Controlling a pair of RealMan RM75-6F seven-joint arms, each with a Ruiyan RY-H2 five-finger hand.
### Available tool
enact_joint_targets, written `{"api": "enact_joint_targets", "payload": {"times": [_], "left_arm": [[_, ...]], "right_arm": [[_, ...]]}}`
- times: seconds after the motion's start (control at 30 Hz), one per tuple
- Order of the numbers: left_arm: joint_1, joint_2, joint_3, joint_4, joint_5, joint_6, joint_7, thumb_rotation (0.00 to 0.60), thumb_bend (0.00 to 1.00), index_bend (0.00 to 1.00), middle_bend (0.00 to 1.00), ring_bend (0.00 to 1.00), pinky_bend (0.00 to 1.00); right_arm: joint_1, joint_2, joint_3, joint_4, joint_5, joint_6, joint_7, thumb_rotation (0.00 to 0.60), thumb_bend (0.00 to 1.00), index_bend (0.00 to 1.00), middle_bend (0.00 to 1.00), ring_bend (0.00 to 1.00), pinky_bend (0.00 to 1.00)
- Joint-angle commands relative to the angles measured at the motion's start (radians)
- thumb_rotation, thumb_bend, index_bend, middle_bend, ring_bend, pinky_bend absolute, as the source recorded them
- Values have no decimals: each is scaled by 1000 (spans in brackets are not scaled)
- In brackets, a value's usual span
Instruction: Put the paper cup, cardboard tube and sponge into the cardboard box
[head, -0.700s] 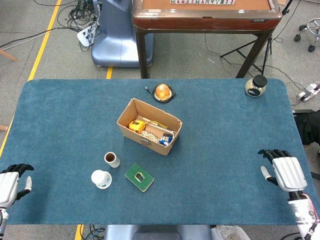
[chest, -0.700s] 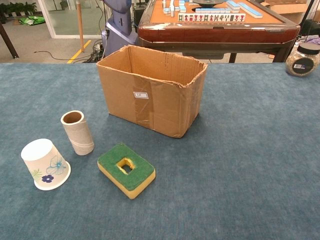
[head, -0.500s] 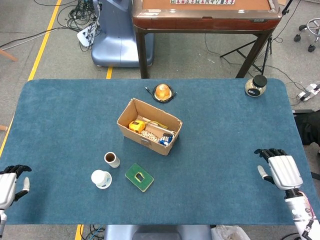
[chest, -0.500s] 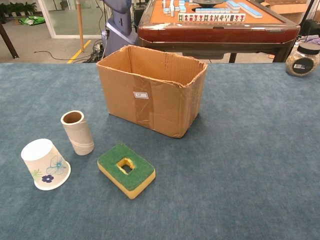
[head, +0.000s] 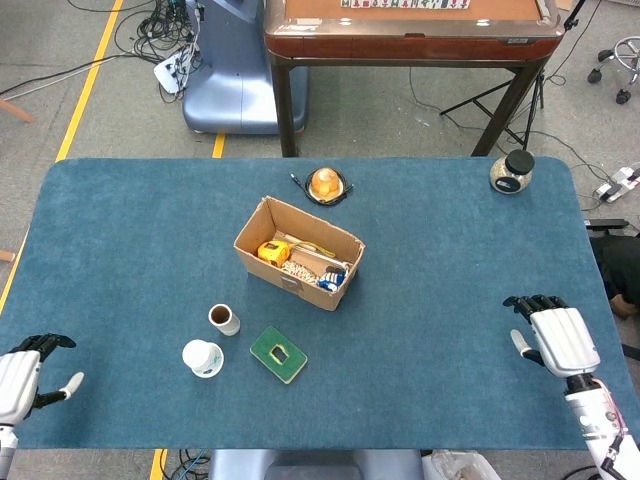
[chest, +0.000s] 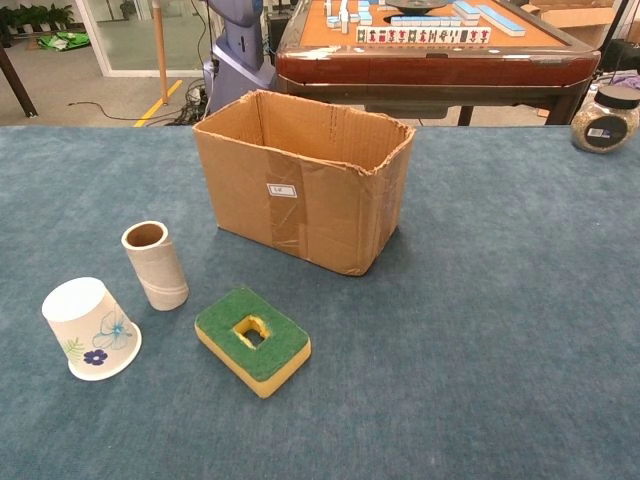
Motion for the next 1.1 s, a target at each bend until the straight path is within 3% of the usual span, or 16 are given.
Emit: {"api": "enact_joint_targets", "payload": {"times": [0.03,0.27,0.4,0.5,0.77,1.1], "left_arm": [[-6,15,13,-31,17,-16,-9,600,140,320,363,286,438],[-24,42,29,-98,51,-48,-20,600,135,262,295,254,432],[-37,40,30,-119,51,-67,-14,600,135,140,247,219,408],[-50,39,25,-144,38,-84,17,600,135,105,227,210,407],[-115,10,1,-203,-55,-168,200,600,135,100,202,191,370],[-197,-47,-32,-224,-181,-251,311,600,135,146,177,176,347]], "right_arm": [[-9,11,-3,-15,-5,15,3,600,387,343,415,334,371],[-48,60,-40,-84,-71,81,-6,600,385,343,414,335,371],[-65,69,-55,-104,-99,107,-22,600,384,343,415,334,371],[-68,78,-65,-115,-117,108,-20,600,384,343,415,334,371],[-72,88,-66,-120,-124,113,-11,600,383,343,415,335,371],[-92,105,-65,-122,-144,156,17,600,383,343,415,334,371]]}}
